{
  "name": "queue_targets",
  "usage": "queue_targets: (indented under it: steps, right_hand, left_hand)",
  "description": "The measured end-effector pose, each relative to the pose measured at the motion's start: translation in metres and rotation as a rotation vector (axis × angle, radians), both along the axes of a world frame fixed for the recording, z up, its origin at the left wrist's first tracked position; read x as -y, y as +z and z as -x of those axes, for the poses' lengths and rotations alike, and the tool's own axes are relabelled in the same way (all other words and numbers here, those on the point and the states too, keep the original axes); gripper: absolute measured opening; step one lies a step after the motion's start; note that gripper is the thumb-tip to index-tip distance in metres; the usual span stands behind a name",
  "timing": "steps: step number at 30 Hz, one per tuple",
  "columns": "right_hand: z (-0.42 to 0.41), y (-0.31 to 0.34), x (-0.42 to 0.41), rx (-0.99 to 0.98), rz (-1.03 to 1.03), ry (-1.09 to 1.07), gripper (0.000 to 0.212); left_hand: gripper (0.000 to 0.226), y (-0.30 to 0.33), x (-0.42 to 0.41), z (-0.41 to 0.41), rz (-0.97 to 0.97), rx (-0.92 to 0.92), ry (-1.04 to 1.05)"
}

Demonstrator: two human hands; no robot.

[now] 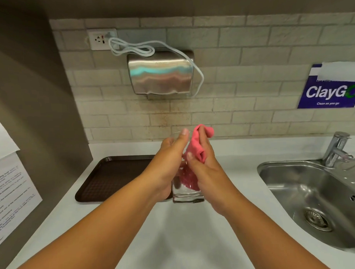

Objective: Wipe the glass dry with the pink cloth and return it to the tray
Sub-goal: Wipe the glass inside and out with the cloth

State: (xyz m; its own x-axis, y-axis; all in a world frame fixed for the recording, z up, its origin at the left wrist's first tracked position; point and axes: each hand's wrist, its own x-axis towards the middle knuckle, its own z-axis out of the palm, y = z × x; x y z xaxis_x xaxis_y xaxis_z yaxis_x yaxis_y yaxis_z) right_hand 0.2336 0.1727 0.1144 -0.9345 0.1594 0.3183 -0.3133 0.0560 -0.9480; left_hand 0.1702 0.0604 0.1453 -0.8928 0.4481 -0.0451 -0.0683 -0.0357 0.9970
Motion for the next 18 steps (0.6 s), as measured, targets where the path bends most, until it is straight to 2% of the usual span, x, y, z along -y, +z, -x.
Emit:
queue_targets:
  steps: [2, 5, 7, 10, 13, 16, 18]
  right_hand:
    - [-0.001, 0.001, 0.004, -0.013, 0.023, 0.018, 0.063]
    - [-0.004, -0.002, 0.003, 0.018, 0.047, 0.059, 0.065]
    - [-0.011, -0.01, 0.008, 0.045, -0.018, 0.066, 0.064]
    - [-0.023, -0.028, 0.023, -0.037, -0.207, 0.053, 0.063]
    - [-0.029, -0.034, 0.029, -0.115, -0.491, 0.01, 0.064]
    - [-0.028, -0.027, 0.03, -0.173, -0.619, -0.024, 0.062]
    - [-0.025, -0.02, 0.029, -0.188, -0.596, -0.01, 0.062]
  left_hand:
    - [0.074, 0.001, -0.001, 0.0, -0.005, 0.014, 0.045]
    - [0.053, 0.003, 0.002, 0.006, -0.038, 0.033, 0.124]
    - [0.053, 0.007, 0.008, 0.011, -0.118, 0.119, 0.127]
    - [0.059, 0.01, 0.015, 0.021, -0.21, 0.196, 0.161]
    - [0.05, 0.004, 0.018, 0.023, -0.268, 0.231, 0.135]
    - [0.064, 0.001, 0.022, 0.023, -0.339, 0.262, 0.078]
    - [0.08, 0.003, 0.024, 0.022, -0.299, 0.203, -0.012]
